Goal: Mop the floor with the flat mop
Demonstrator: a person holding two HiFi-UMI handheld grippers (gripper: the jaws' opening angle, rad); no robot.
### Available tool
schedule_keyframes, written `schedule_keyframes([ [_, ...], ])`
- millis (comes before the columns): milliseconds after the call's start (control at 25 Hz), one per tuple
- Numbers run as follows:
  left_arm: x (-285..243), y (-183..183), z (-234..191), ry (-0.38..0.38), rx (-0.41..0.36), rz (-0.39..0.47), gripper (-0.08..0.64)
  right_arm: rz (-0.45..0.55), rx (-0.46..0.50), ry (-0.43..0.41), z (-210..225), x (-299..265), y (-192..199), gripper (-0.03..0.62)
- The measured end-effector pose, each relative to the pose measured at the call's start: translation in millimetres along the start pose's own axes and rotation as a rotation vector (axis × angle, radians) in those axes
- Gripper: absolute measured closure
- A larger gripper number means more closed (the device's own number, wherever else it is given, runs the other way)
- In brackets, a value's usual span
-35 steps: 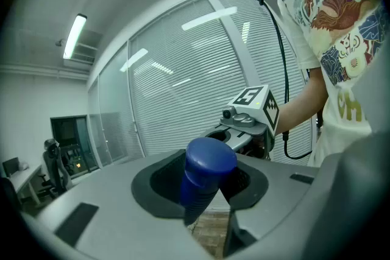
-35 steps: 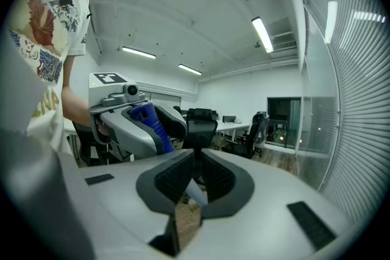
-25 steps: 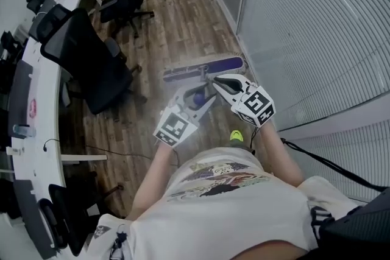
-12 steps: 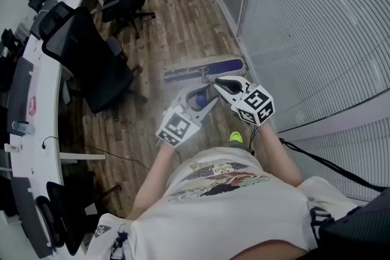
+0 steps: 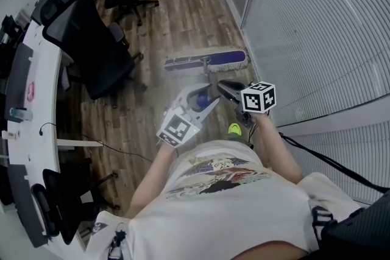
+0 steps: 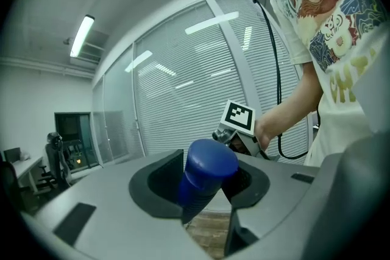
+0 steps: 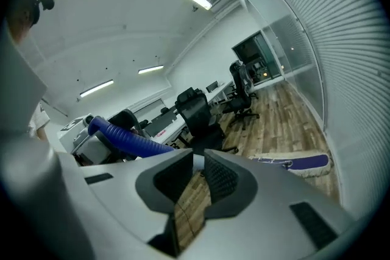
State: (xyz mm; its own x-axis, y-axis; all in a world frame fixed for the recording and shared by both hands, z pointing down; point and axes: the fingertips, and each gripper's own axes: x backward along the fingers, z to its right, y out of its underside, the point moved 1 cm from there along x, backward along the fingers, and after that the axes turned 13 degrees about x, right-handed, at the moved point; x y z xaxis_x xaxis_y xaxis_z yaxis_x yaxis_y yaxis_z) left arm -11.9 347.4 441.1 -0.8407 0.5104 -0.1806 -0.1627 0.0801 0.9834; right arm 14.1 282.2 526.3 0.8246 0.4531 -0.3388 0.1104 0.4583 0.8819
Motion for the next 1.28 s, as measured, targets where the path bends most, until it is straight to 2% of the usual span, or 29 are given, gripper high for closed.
schedule_keyframes([
  [80,6,6,3,-0.007,0.022,0.021,0.422,-0.019,0.006,-0.021,-5,-5,13,0.545],
  [120,9,8,4,-0.011,0.036,0.030,0.417,-0.036,0.056,-0.034,-10,-7,19,0.543],
  [160,11,10,4,-0.015,0.048,0.038,0.414,-0.057,0.142,-0.047,-16,-10,24,0.522],
  [240,12,9,2,-0.022,0.061,0.045,0.413,-0.104,0.367,-0.058,-28,-14,31,0.390],
  [320,10,7,-3,-0.028,0.068,0.044,0.413,-0.115,0.550,-0.044,-35,-19,30,0.367],
  [360,10,6,-6,-0.031,0.071,0.043,0.413,-0.106,0.607,-0.029,-37,-22,27,0.367],
  [560,5,0,-15,-0.029,0.077,0.033,0.413,-0.099,0.768,0.003,-45,-39,18,0.367],
  [640,0,-1,-13,-0.018,0.070,0.016,0.413,-0.067,0.830,0.017,-49,-43,8,0.367],
  [840,-7,-1,-5,0.002,0.048,-0.022,0.413,-0.020,0.883,0.030,-54,-47,-4,0.368],
  [920,-11,-2,-4,0.004,0.047,-0.024,0.413,-0.020,0.880,0.031,-53,-48,-4,0.375],
  [960,-12,-3,-3,0.004,0.047,-0.023,0.411,-0.016,0.877,0.037,-52,-48,-4,0.419],
  [1000,-13,-4,-3,0.005,0.046,-0.023,0.411,-0.009,0.872,0.045,-52,-47,-5,0.432],
  [1280,-20,-5,0,0.026,0.036,-0.002,0.407,0.018,0.835,0.059,-43,-44,-2,0.439],
])
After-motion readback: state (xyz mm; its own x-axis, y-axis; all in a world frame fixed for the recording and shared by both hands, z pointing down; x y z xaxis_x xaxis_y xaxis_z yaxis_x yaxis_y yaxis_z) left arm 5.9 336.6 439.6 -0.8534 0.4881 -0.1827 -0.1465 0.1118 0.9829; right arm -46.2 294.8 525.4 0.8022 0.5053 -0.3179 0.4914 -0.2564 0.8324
